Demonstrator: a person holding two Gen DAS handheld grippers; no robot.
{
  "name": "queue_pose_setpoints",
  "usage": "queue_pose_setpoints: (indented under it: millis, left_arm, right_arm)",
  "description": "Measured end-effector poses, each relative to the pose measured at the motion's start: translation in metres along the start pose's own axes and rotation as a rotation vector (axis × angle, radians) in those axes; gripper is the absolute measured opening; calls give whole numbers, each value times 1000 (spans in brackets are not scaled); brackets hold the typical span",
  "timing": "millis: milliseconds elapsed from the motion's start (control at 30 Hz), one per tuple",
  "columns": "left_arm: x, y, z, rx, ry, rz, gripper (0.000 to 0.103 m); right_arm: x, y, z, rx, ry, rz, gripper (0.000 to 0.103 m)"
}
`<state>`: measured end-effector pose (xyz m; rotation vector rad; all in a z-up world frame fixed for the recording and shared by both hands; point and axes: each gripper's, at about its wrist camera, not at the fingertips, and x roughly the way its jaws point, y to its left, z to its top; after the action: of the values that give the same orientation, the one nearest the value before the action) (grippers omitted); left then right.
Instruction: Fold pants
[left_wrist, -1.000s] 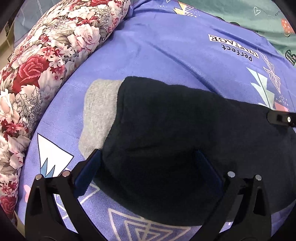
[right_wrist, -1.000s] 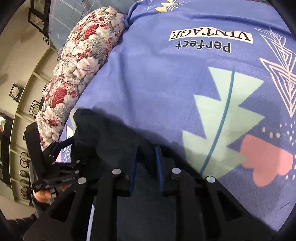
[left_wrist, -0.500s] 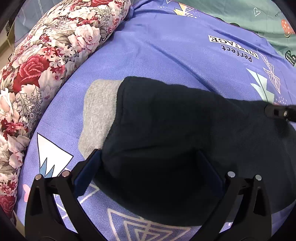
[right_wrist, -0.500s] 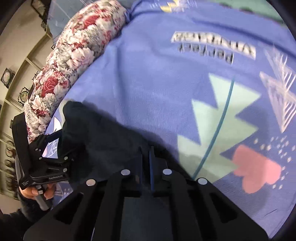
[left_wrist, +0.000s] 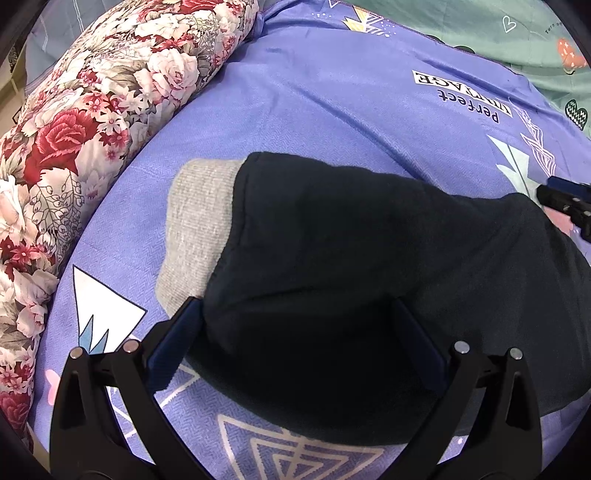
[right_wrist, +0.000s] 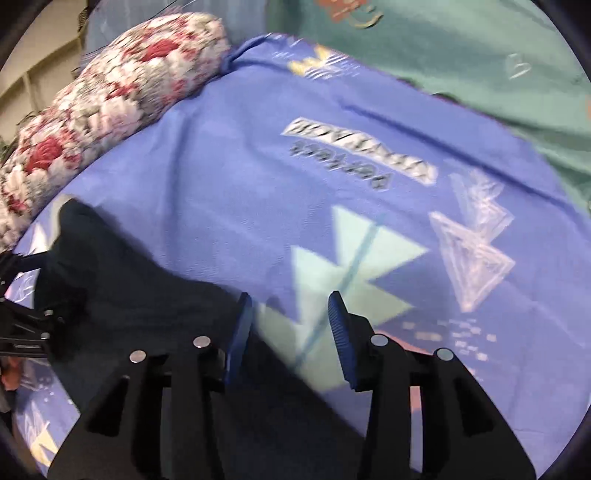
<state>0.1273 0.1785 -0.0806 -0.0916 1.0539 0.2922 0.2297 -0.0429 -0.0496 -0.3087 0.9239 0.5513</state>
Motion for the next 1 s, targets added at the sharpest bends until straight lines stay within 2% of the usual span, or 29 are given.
queue_pose_setpoints:
  millis: [33, 67, 133, 267, 333, 400, 433, 500, 533, 600, 700, 800, 833, 867, 900, 933, 967, 1000]
  left_arm:
    - [-3, 1, 0, -2, -2, -1, 101]
    - [-4, 1, 0, -3, -3, 0, 101]
    - [-6, 2, -1, -4, -8, 7, 101]
    - [-3, 1, -3, 7, -11, 19, 101]
    - [0, 3, -3, -2, -5, 16, 101]
    - [-3, 2, -2, -4, -2, 30, 101]
    - [-5, 1, -2, -2, 1, 38, 101]
    - [-8, 0, -2, 2, 8, 57, 101]
    - [-10, -1, -3, 3, 9, 66, 101]
    - [-12, 1, -6, -1, 10, 68, 101]
    - [-13, 8, -12, -32, 22, 49, 101]
    - [-13, 15, -15, -78, 42, 24, 101]
    - [-12, 16, -16, -98, 52, 13, 101]
    - [-11, 18, -17, -120, 60, 6, 101]
    - [-12, 19, -19, -146, 67, 2, 101]
    - [-12, 20, -19, -162, 70, 0, 101]
    - [-14, 18, -21, -170, 69, 0, 101]
    - [-17, 15, -22, -165, 63, -5, 101]
  right_arm:
    - [-7, -5, -2, 30, -22, 11, 42]
    - [-15, -11, -6, 71, -43, 61, 41]
    - [-15, -11, -15, 66, -17, 127, 41]
    - [9, -1, -36, -44, 79, 53, 41]
    - [2, -17, -41, 10, 66, 28, 42]
    - [-19, -24, -46, 16, 8, -101, 42]
    - [-27, -23, -49, 16, -4, -97, 42]
    - [-41, -24, -65, 18, 23, 21, 41]
    - [-43, -26, -75, 10, 53, 26, 41]
    - [-47, -47, -103, 14, 113, -58, 39]
    - [-77, -110, -142, 177, 98, -14, 35]
    - [-108, -166, -181, 338, 88, -143, 37]
    - [-118, -194, -199, 438, 80, -174, 36]
    - [-126, -207, -213, 510, 56, -144, 32]
    - [-137, -224, -225, 592, 32, -152, 27]
    - [-145, -230, -230, 617, 20, -206, 27]
    - [-156, -232, -232, 616, -3, -319, 29]
    - [-166, -230, -234, 611, -36, -371, 34]
